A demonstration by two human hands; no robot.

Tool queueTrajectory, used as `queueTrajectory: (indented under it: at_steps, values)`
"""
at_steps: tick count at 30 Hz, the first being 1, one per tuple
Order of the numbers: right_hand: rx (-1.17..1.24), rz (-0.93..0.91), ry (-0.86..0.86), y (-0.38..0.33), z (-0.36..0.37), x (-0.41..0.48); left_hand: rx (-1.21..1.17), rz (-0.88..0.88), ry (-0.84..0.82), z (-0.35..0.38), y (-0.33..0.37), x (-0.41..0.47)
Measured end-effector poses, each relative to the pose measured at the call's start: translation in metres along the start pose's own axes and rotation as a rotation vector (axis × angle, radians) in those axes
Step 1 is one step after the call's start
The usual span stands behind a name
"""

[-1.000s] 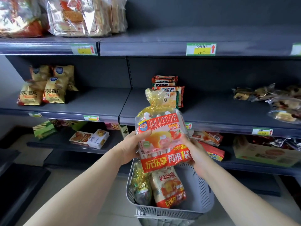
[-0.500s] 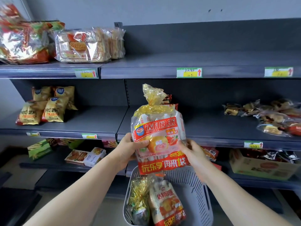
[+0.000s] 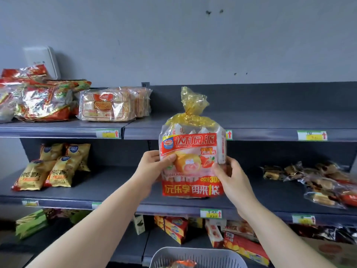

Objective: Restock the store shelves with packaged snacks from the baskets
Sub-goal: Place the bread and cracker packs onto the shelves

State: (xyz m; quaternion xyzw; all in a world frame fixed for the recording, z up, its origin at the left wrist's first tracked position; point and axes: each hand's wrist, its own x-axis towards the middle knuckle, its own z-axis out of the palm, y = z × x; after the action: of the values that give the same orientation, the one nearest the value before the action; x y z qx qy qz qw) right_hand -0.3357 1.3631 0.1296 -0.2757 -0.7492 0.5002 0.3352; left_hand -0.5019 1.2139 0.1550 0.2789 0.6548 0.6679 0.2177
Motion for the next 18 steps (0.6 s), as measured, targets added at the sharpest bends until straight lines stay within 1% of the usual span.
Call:
queueTrajectory:
  at_steps: [5, 8, 12, 18]
  values:
    - [0.080, -0.072, 0.052, -0.039, -0.018, 0.046, -0.040, 0.037, 0.042, 0.017, 0.056, 0.033]
    - [0.116, -0.120, 0.090, -0.060, -0.029, 0.080, -0.027, 0.120, 0.031, 0.029, 0.081, 0.054]
    - [0.144, -0.178, 0.128, -0.080, -0.042, 0.122, -0.017, 0.228, 0.054, 0.046, 0.101, 0.080]
    - [0.152, -0.241, 0.134, -0.091, -0.057, 0.172, -0.059, 0.295, 0.102, 0.072, 0.123, 0.121]
